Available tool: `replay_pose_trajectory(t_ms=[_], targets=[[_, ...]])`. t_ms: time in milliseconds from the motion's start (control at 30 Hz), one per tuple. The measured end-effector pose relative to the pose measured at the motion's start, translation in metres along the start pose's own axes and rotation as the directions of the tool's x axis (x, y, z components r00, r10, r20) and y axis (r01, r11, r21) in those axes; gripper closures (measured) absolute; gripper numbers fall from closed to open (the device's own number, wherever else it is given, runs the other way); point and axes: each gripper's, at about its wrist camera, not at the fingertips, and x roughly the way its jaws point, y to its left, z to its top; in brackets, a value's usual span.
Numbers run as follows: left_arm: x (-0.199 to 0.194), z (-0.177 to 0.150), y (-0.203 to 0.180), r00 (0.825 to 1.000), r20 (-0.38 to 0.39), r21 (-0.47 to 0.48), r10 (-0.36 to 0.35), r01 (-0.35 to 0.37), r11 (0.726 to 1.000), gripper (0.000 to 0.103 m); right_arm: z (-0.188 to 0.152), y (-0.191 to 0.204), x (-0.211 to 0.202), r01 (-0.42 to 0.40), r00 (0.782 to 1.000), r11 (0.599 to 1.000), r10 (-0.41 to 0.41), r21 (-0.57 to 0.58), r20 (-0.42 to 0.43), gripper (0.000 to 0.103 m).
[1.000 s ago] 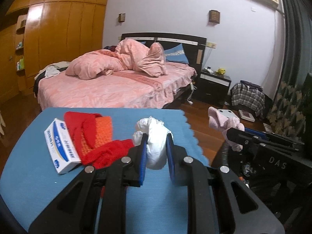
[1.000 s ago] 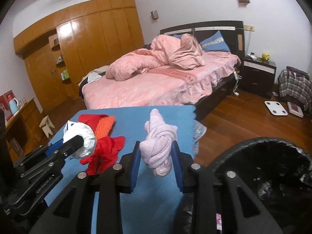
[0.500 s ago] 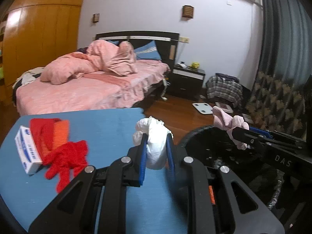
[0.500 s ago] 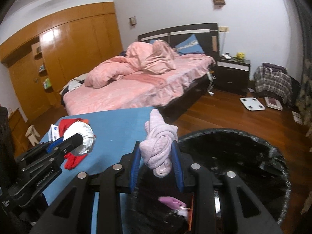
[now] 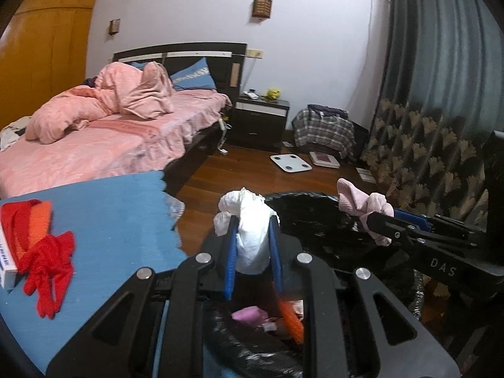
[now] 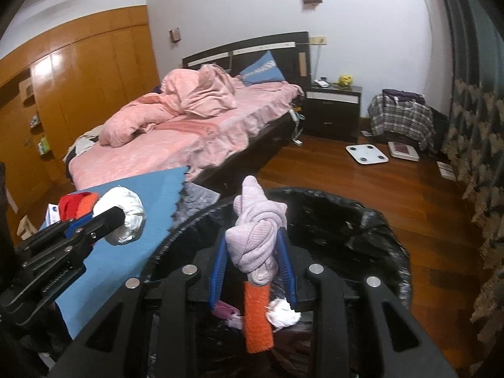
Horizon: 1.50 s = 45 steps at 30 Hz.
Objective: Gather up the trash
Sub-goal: 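Carry the tissue ball and glove over the bin and open both tools, then move both open tools back toward the table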
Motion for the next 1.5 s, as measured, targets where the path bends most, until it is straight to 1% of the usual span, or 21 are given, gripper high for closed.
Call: replay_pose_trajectory(t_ms=[133,200,300,333,367,400,433,500,533,567,633,700,767,867,967,1000,1100,1267,1367,1467,1500], targets=[[0.01,-0.002,-0.011,1.0,-0.013,0.012,-0.025,0.025,1.0,0.084,-0.003,-0.013,0.0,0.022,1.0,1.0,-0.022,0.016,-0.005,0.072],[0.014,-0.003,-0.015,0.999,-0.019,0.016,-0.033,0.034,0.999,0.081,-0.005,-0.018,0.0,0.03,1.0,0.999,-0.03,0.023,-0.009,0.072],[0.018,-0.006,-0.018,0.999,-0.025,0.008,-0.047,0.047,0.999,0.075,-0.007,-0.026,0.0,0.042,0.999,0.999,-0.041,0.031,-0.016,0.07],[0.019,-0.007,-0.018,0.998,-0.028,0.005,-0.05,0.05,0.999,0.071,-0.008,-0.028,0.001,0.05,0.999,0.998,-0.05,0.032,-0.018,0.068],[0.019,-0.008,-0.017,0.998,-0.031,0.002,-0.052,0.052,0.999,0.063,-0.009,-0.03,0.001,0.054,0.998,0.998,-0.053,0.033,-0.019,0.068],[0.02,-0.009,-0.017,0.998,-0.034,-0.004,-0.057,0.057,0.998,0.06,-0.01,-0.031,0.001,0.058,0.998,0.998,-0.057,0.034,-0.02,0.063],[0.02,-0.009,-0.017,0.998,-0.033,-0.008,-0.057,0.056,0.998,0.056,-0.01,-0.032,0.002,0.063,0.998,0.997,-0.063,0.035,-0.02,0.055],[0.018,-0.009,-0.013,0.998,-0.032,-0.009,-0.046,0.046,0.999,0.051,-0.011,-0.033,0.001,0.069,0.997,0.997,-0.069,0.036,-0.017,0.048],[0.017,-0.009,-0.011,0.999,-0.031,-0.012,-0.039,0.039,0.999,0.047,-0.011,-0.034,0.001,0.071,0.997,0.997,-0.07,0.035,-0.017,0.043],[0.015,-0.009,-0.008,0.999,-0.029,-0.015,-0.031,0.031,0.999,0.041,-0.011,-0.033,0.0,0.074,0.997,0.997,-0.073,0.033,-0.012,0.038],[0.01,-0.011,-0.001,1.0,-0.019,-0.025,-0.004,0.003,1.0,0.034,-0.011,-0.031,-0.003,0.084,0.996,0.996,-0.084,0.031,0.003,0.014],[0.004,-0.012,0.01,1.0,-0.014,-0.031,0.027,-0.027,0.999,0.027,-0.01,-0.026,-0.005,0.085,0.996,0.996,-0.086,0.027,0.014,0.006],[-0.003,-0.013,0.021,0.998,-0.01,-0.039,0.062,-0.063,0.997,0.022,-0.009,-0.022,-0.005,0.077,0.997,0.997,-0.077,0.019,0.014,0.006],[-0.017,-0.018,0.042,0.993,-0.008,-0.062,0.118,-0.118,0.991,0.019,-0.007,-0.014,-0.003,0.061,0.998,0.998,-0.062,0.019,0.012,0.006],[-0.03,-0.023,0.062,0.984,-0.005,-0.07,0.178,-0.178,0.982,0.018,-0.005,-0.001,0.001,0.036,0.999,0.999,-0.036,0.009,0.013,0.006],[-0.036,-0.026,0.071,0.978,-0.003,-0.07,0.207,-0.207,0.976,0.018,-0.005,0.005,0.001,0.029,0.999,1.0,-0.029,0.004,0.015,0.006],[-0.05,-0.029,0.091,0.966,-0.003,-0.082,0.257,-0.256,0.963,0.018,-0.001,0.026,0.007,-0.007,1.0,1.0,0.007,-0.013,0.02,0.006],[-0.072,-0.038,0.127,0.939,-0.014,-0.114,0.343,-0.342,0.933,0.018,0.005,0.069,0.02,-0.08,0.996,0.995,0.082,-0.058,0.025,0.006],[-0.085,-0.046,0.153,0.919,-0.027,-0.142,0.394,-0.394,0.908,0.018,0.008,0.101,0.031,-0.122,0.992,0.988,0.124,-0.098,0.018,0.006],[-0.093,-0.051,0.172,0.902,-0.037,-0.166,0.429,-0.429,0.888,0.018,0.008,0.127,0.042,-0.155,0.988,0.98,0.157,-0.126,0.006,0.006],[-0.097,-0.053,0.182,0.893,-0.042,-0.175,0.447,-0.447,0.877,0.018,0.008,0.134,0.045,-0.163,0.986,0.978,0.165,-0.132,0.003,0.006]])
